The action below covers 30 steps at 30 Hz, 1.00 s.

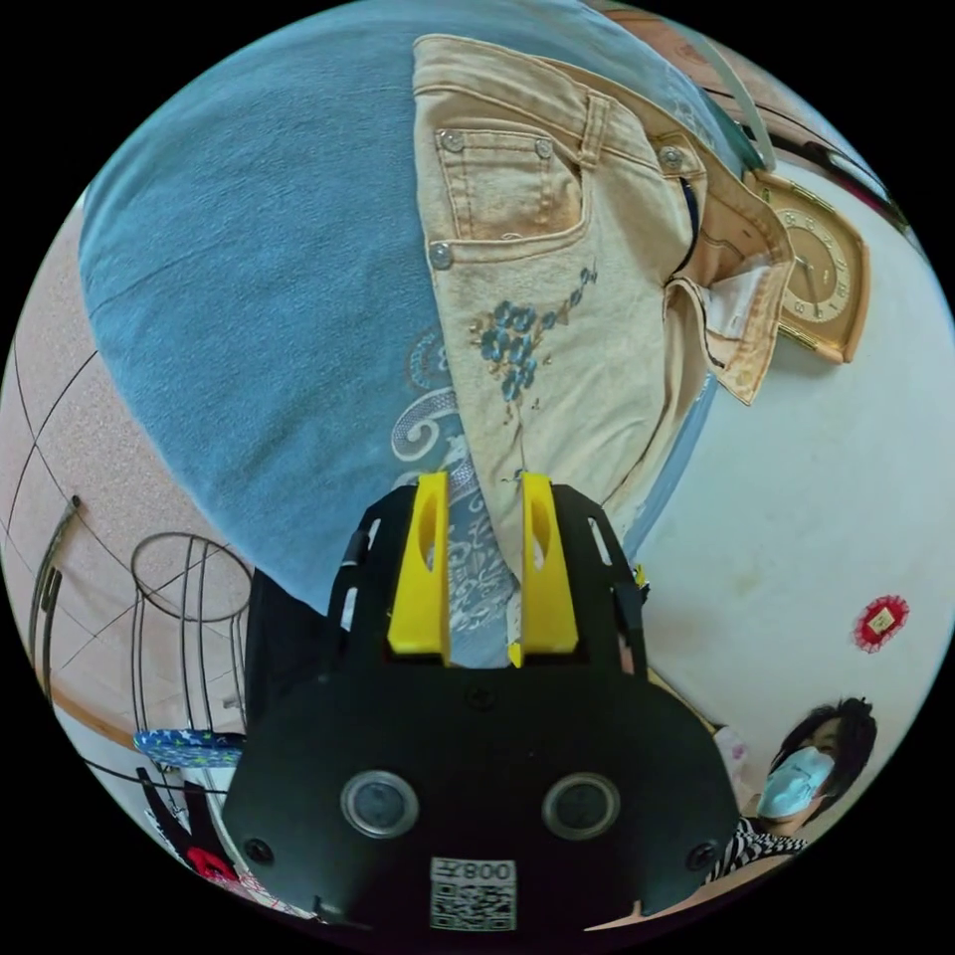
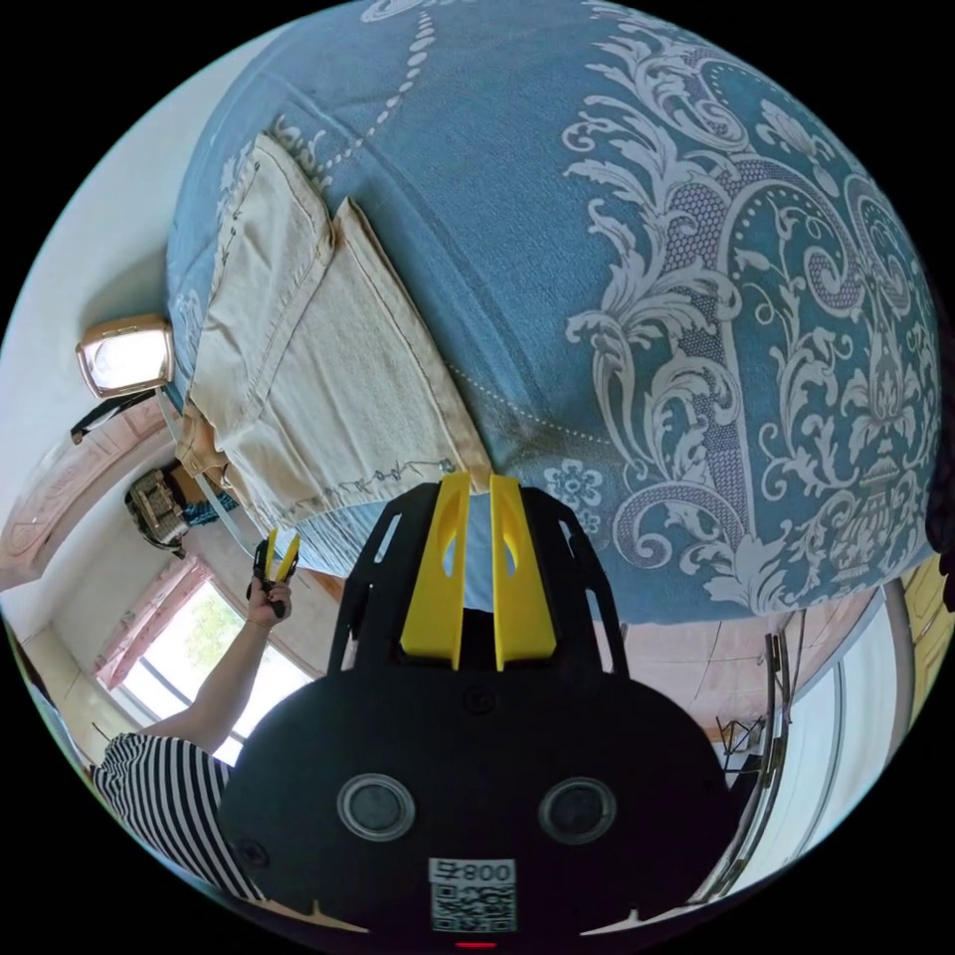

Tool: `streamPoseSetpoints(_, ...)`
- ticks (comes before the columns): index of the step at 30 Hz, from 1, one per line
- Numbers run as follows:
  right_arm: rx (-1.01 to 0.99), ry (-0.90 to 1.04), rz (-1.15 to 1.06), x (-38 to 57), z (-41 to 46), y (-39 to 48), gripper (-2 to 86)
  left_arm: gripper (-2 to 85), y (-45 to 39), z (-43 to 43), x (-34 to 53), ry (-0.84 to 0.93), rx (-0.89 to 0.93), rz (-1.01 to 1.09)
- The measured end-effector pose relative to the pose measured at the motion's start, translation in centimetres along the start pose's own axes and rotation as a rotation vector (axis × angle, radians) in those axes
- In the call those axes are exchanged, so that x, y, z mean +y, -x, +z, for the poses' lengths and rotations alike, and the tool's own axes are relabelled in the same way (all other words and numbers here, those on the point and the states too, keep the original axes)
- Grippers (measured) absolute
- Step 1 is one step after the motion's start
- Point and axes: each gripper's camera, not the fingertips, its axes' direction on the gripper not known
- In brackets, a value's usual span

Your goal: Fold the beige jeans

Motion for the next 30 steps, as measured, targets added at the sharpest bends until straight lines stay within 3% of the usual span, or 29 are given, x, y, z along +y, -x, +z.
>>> streamPoseSetpoints(16,-0.065,-0.023,-0.001,3.6,6.6,-5.5,1.1,4.6,-3.0,5.0,-3.0,0.036,-0.016,0.057)
streamPoseSetpoints(19,-0.154,0.033,-0.03,3.7,8.3,-6.0,0.4,2.7,-4.2,5.5,-3.0,0.025,-0.047,0.082)
streamPoseSetpoints(22,-0.062,0.039,-0.045,4.4,9.1,-6.1,0.2,1.9,-5.5,5.4,-2.7,0.028,-0.047,0.118)
streamPoseSetpoints(30,-0.082,-0.011,-0.038,6.4,8.0,-9.5,1.7,1.3,-8.9,4.9,-1.4,0.058,-0.029,0.181)
